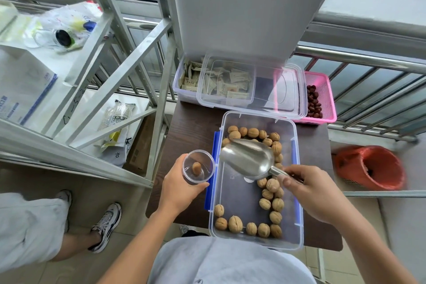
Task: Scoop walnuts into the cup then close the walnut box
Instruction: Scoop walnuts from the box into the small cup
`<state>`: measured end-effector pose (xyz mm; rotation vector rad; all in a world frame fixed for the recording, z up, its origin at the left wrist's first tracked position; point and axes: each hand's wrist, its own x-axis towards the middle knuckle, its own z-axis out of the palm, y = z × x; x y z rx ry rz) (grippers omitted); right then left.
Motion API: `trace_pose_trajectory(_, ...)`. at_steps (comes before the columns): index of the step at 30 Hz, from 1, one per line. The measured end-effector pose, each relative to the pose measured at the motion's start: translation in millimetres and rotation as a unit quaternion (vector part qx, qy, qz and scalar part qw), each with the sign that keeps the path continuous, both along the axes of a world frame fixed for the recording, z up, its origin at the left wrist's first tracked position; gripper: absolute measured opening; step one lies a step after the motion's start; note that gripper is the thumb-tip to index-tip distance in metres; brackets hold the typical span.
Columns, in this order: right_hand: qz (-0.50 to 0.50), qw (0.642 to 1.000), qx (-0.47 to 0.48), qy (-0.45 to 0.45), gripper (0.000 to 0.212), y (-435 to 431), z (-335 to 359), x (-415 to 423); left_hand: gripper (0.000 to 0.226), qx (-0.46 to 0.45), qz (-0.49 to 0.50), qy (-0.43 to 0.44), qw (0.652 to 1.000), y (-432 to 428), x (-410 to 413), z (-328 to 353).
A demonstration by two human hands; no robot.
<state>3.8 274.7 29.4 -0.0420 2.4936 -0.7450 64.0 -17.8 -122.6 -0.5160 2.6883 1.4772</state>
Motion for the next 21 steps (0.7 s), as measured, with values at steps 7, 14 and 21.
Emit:
trace_pose_trajectory(7,-0.082,0.99,0.065,-0.094,0.03,-1.0,-94.1,11.3,0.084,-0.003,0.004,-0.002,1.0,3.7,0.5,-3.9)
trace_pose_trajectory(14,-0.122,0.991,0.011,-0.057,0.033,-61.3,-135.2,-21.3,0.084,-0.001,-0.005,-0.003,1.0,-1.1,0.1,-2.4)
trace_pose_trajectory(21,-0.198,0.977,-0.083,-0.017,0.041,-66.6,-143.9,-25.9,0.087,0.003,0.002,-0.006,1.0,-4.5,-1.8,-3.3)
